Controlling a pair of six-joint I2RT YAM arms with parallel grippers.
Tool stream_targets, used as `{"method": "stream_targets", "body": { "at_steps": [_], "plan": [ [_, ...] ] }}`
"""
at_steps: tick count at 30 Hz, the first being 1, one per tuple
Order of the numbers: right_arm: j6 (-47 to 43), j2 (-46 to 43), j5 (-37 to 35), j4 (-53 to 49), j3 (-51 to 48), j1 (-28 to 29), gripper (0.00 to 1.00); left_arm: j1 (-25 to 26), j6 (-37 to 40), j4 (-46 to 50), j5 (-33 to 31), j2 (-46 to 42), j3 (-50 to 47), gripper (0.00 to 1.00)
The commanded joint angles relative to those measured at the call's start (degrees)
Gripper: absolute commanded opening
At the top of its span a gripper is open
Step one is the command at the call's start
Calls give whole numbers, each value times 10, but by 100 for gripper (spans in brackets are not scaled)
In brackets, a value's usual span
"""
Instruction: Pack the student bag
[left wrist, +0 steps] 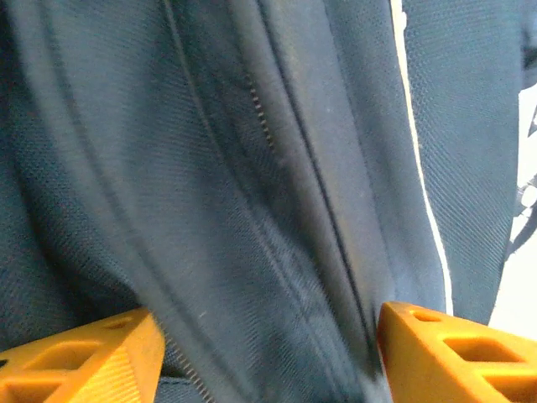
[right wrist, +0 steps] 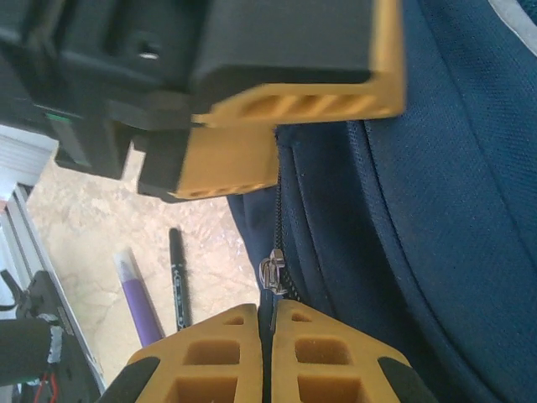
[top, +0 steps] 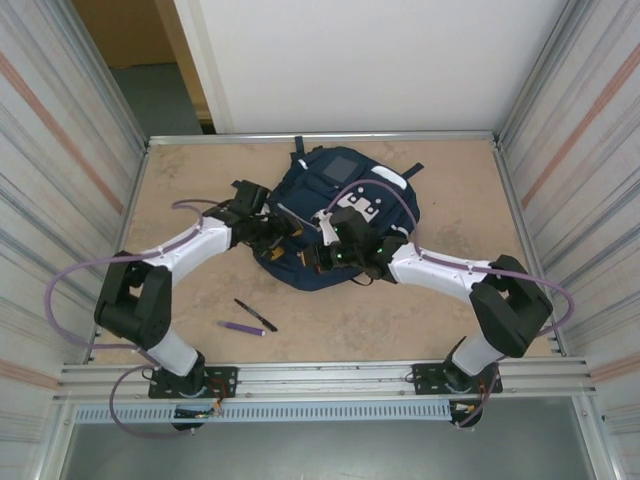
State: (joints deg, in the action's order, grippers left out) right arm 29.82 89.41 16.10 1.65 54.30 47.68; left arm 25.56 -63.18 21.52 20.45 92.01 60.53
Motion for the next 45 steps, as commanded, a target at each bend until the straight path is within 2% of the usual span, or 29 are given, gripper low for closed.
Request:
{"method": "stream_targets", "body": {
  "at_steps": [1, 3, 5, 7, 8, 12, 18, 20, 23, 26, 28, 33, 36, 39, 42, 44, 45],
  "plan": [
    [15, 4, 23, 36, 34, 19, 0, 13, -49, -22, -28, 22, 23, 59],
    [16, 1, 19, 41, 24, 23, 0, 15, -54, -28, -35, 23, 22, 43],
    [11, -6, 2, 22, 17, 21, 0, 8, -62, -32, -39, 17, 11, 17],
    [3, -22, -15, -7, 6, 13, 0, -1, -55, -33, -33, 4, 6, 2],
    [-9, -37, -32, -18, -6, 10, 0, -5, -42, -29, -34, -2, 7, 0],
    [-55, -92, -124, -53, -71, 0, 0, -34, -12, -7, -40, -21, 6, 0],
    [-54, -172, -204, -67, -158, -20, 0, -82, 17, 3, -17, -17, 5, 0],
    [-50, -191, -223, -71, -175, -32, 0, -103, 33, -11, 8, -5, 8, 0],
    [-39, -218, -254, -84, -190, -57, 0, -134, 85, -16, 90, 32, 35, 2],
    [-48, -235, -253, -77, -195, -87, 0, -148, 128, -13, 141, 69, 66, 6],
    [-59, -239, -245, -88, -182, -102, 0, -152, 139, -14, 151, 81, 75, 7],
    [-73, -194, -307, -96, -163, -147, 0, -155, 118, -50, 179, 91, 63, 0],
    [-51, -152, -278, -98, -149, -202, 0, -145, 115, -51, 200, 84, 47, 0],
    [-45, -127, -262, -64, -157, -232, 0, -145, 132, -31, 213, 74, 37, 0],
    [-30, -119, -261, -76, -147, -259, 0, -150, 148, -1, 214, 58, 30, 0],
    [-36, -125, -241, -72, -148, -269, 5, -147, 156, 10, 204, 44, 22, 1],
    [-44, -129, -232, -70, -149, -268, 8, -144, 158, 11, 202, 41, 19, 5]
  ]
}}
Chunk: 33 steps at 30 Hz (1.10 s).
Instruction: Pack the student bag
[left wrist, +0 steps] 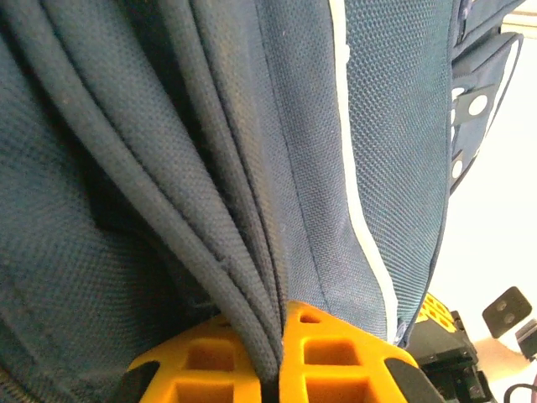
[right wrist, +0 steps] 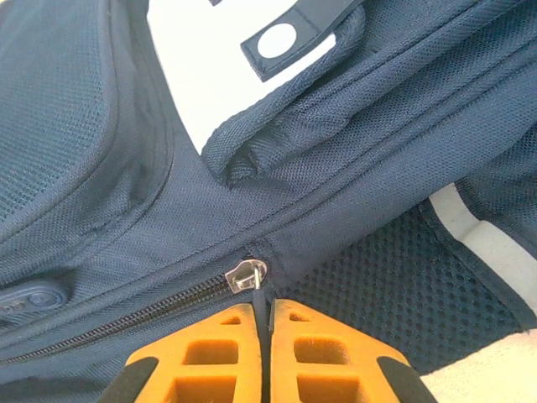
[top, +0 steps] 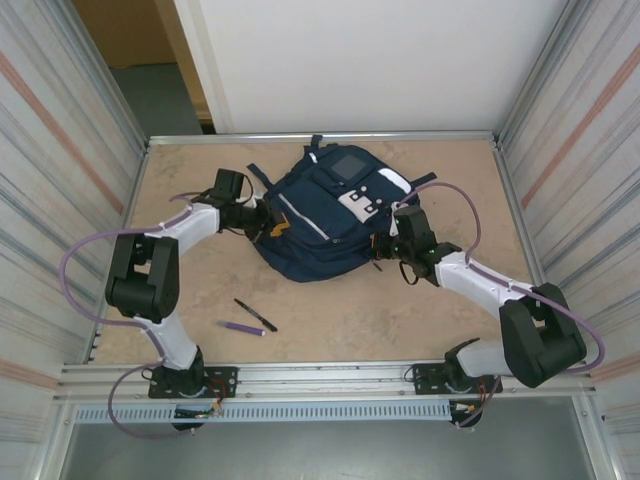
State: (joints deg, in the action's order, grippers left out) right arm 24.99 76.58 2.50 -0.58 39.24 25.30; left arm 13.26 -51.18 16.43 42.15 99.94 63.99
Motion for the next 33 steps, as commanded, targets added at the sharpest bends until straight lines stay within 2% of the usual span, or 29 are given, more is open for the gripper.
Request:
{"method": "stream_targets", "body": {
  "at_steps": [1, 3, 5, 7, 11, 14, 16, 17, 20, 21, 23, 25, 27, 29, 30, 31, 32, 33],
  "plan": [
    [-5, -6, -82, -50, 3, -45, 13, -16, 39, 65, -14, -40, -16, 14],
    [-17, -22, -51, -68, 10, -44, 21, -2, 36, 71, -8, -42, -15, 34],
    [-40, -52, -18, -70, 7, -38, 29, 15, 29, 72, -10, -49, -19, 44],
    [-71, -77, -14, -61, -7, -27, 35, 23, 31, 85, -17, -56, -19, 47],
    [-96, -100, -22, -95, 9, -20, 36, 14, 64, 161, -47, -89, 15, 48],
    [-118, -102, 8, -108, 29, -10, 36, 25, 97, 194, -121, -126, 41, 50],
    [-139, -93, 39, -105, 41, 3, 40, 52, 124, 216, -199, -141, 70, 53],
    [-145, -83, 52, -113, 52, 7, 41, 66, 130, 218, -218, -143, 80, 54],
    [-170, -46, 79, -124, 78, 31, 48, 106, 139, 184, -239, -132, 90, 56],
    [-175, -35, 73, -114, 77, 41, 57, 113, 129, 170, -239, -123, 88, 56],
    [-179, -16, 67, -103, 80, 55, 61, 113, 110, 154, -206, -96, 89, 56],
    [-173, -3, 39, -112, 96, 68, 61, 109, 103, 171, -180, -71, 104, 55],
    [-192, 7, -59, -124, 106, 107, 62, 110, 103, 176, -187, -59, 103, 56],
    [-222, 22, -175, -126, 112, 154, 74, 110, 102, 177, -186, -43, 102, 56],
    [-229, 28, -221, -130, 118, 169, 77, 110, 103, 178, -183, -34, 104, 56],
    [-229, 31, -250, -133, 124, 177, 82, 110, 103, 179, -184, -28, 104, 55],
    [-223, 33, -270, -137, 129, 184, 100, 110, 102, 179, -187, -22, 103, 55],
    [-222, 30, -265, -141, 130, 184, 99, 110, 101, 173, -193, -18, 99, 55]
  ]
}}
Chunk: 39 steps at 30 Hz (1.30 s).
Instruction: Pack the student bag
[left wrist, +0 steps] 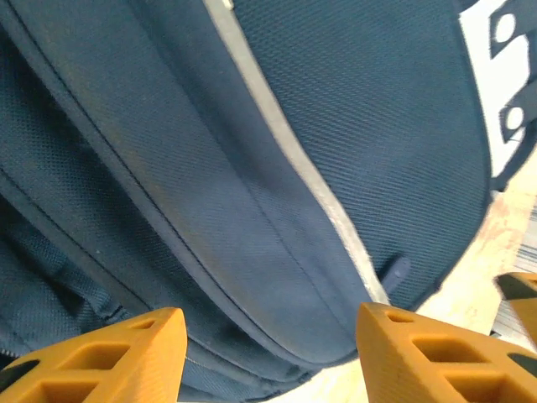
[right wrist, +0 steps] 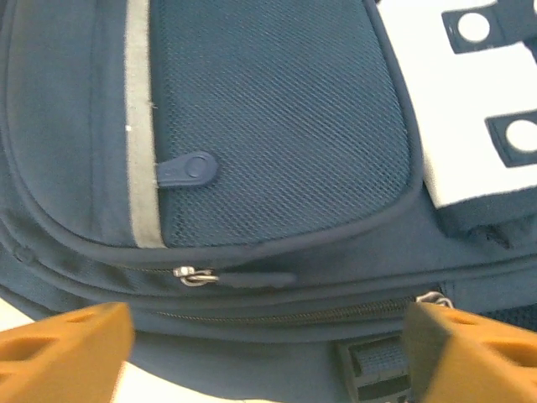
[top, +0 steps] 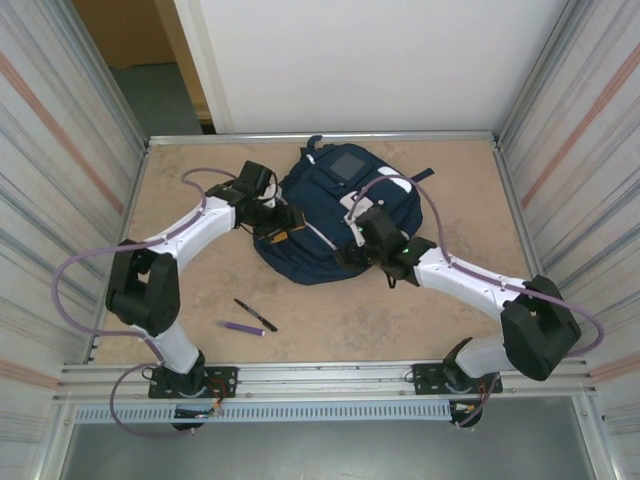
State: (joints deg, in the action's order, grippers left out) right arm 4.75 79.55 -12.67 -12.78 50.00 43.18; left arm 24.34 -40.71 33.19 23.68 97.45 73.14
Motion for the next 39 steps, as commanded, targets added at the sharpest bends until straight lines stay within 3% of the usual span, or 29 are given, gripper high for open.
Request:
{"method": "stream_targets", "body": {
  "at_steps": [1, 5, 8, 9, 15, 19, 21, 25, 34, 39],
  "plan": [
    [-26, -4, -81, -19, 19, 2, 99, -1, -7, -2, -14, 10, 5, 56],
    [16, -21, 54, 14, -9, -46, 99, -10, -25, -35, -14, 31, 1, 55],
    [45, -6, 233, -9, 3, -118, 99, -15, -33, -51, -13, 42, 2, 54],
    [46, 0, 256, -12, 7, -128, 99, -16, -34, -58, -13, 45, 2, 53],
    [30, 40, 278, -24, 29, -128, 99, -26, -48, -80, 6, 62, -4, 42],
    [23, 66, 291, -21, 36, -127, 99, -30, -55, -100, 56, 65, -13, 5],
    [13, 77, 310, -31, 47, -124, 99, -28, -59, -93, 69, 52, -13, 0],
    [-24, 78, 314, -34, 45, -116, 100, -25, -67, -106, 99, 14, -19, 0],
    [-77, 114, 346, -52, 79, -101, 74, -29, -106, -116, 151, -2, -21, 0],
    [-80, 106, 311, -65, 68, -84, 68, -25, -133, -149, 138, -2, -41, 0]
  ]
}}
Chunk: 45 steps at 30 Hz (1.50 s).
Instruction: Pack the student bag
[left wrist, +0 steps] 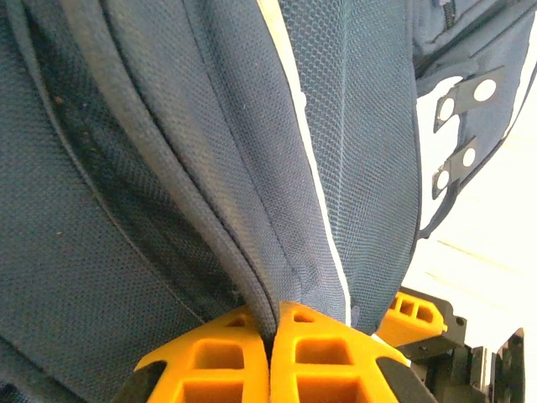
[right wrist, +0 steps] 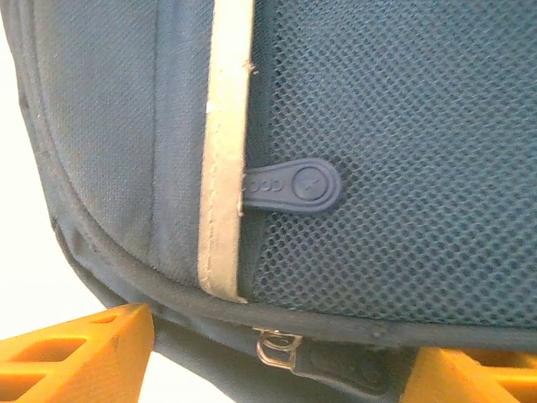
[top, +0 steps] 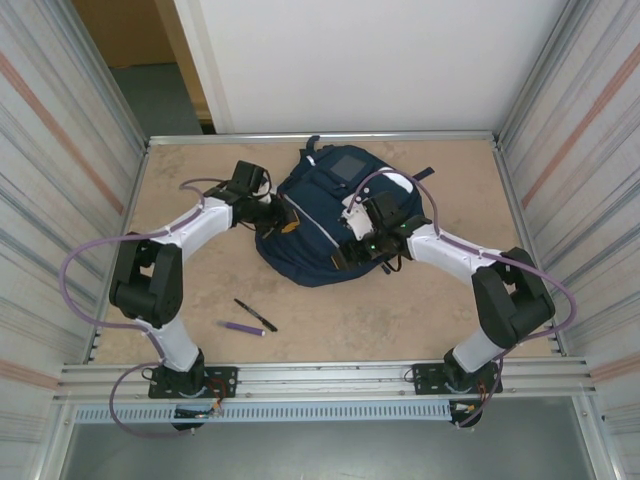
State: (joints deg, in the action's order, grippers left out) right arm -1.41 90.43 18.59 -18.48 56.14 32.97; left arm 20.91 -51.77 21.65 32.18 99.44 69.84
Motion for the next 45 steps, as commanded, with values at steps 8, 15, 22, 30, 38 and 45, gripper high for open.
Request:
{"method": "stream_targets", "body": {
  "at_steps": [8, 15, 22, 30, 38, 45],
  "plan": [
    [30, -17, -37, -22, 6, 40, 26, 15, -32, -44, 48, -17, -8, 0],
    [136, -4, 32, 42, 28, 73, 4, 25, -41, -63, 15, -24, -16, 0],
    [258, 31, 67, 127, 38, 95, 4, 46, -45, -70, -15, -26, -23, 0],
    [314, 64, -9, 141, 70, 145, 25, 69, -56, -87, -30, -13, -27, 0],
    [235, -27, -49, 105, -7, 118, 47, 44, -26, -65, -48, -26, -40, 5],
    [185, -165, -117, 58, -68, 72, 53, 38, 113, -18, -49, -72, -36, 26]
  ]
}}
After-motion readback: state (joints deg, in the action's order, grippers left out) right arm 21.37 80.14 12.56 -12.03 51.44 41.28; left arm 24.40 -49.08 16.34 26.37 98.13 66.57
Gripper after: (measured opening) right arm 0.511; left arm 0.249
